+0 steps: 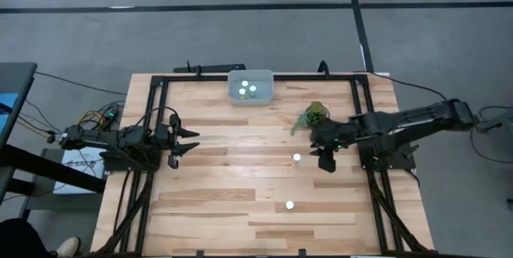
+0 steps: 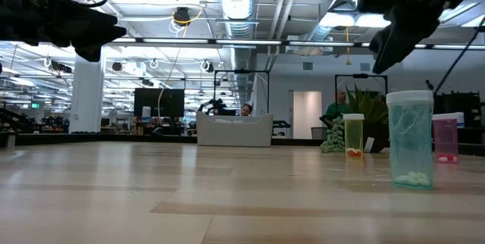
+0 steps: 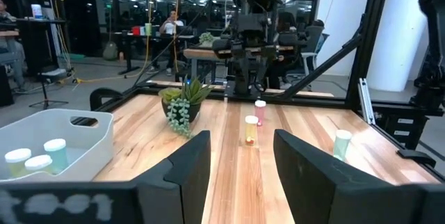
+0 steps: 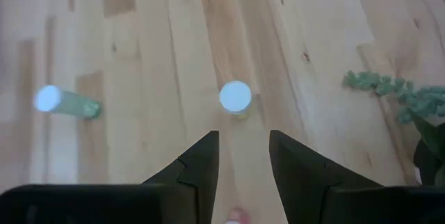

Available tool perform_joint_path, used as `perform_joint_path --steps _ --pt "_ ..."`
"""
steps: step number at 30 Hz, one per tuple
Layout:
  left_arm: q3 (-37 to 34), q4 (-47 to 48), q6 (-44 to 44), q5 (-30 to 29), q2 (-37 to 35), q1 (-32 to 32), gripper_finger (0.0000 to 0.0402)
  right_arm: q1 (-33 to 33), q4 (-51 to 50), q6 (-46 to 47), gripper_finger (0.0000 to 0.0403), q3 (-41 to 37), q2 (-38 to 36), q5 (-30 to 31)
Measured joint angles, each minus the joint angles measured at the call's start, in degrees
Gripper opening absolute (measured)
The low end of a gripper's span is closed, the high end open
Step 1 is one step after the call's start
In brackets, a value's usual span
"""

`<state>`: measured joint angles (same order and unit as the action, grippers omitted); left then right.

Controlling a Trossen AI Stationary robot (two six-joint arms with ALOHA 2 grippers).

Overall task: Pick and place pill bottles into a basket
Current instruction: Put the yellow medicine bottle in the gray bin

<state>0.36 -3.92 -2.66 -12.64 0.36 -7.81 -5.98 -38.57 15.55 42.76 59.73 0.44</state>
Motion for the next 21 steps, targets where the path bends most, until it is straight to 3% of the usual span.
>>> perform_joint_path --steps 8,21 --pt "0.0 0.0 0.16 0.05 0.0 0.0 0.0147 -1.61 0.01 -3.62 0.014 3.94 9.7 -0.56" --pt "0.0 0.02 0.18 0.11 0.02 0.0 0.0146 -5.57 -0.43 -6.61 0.0162 10.23 19.1 0.24"
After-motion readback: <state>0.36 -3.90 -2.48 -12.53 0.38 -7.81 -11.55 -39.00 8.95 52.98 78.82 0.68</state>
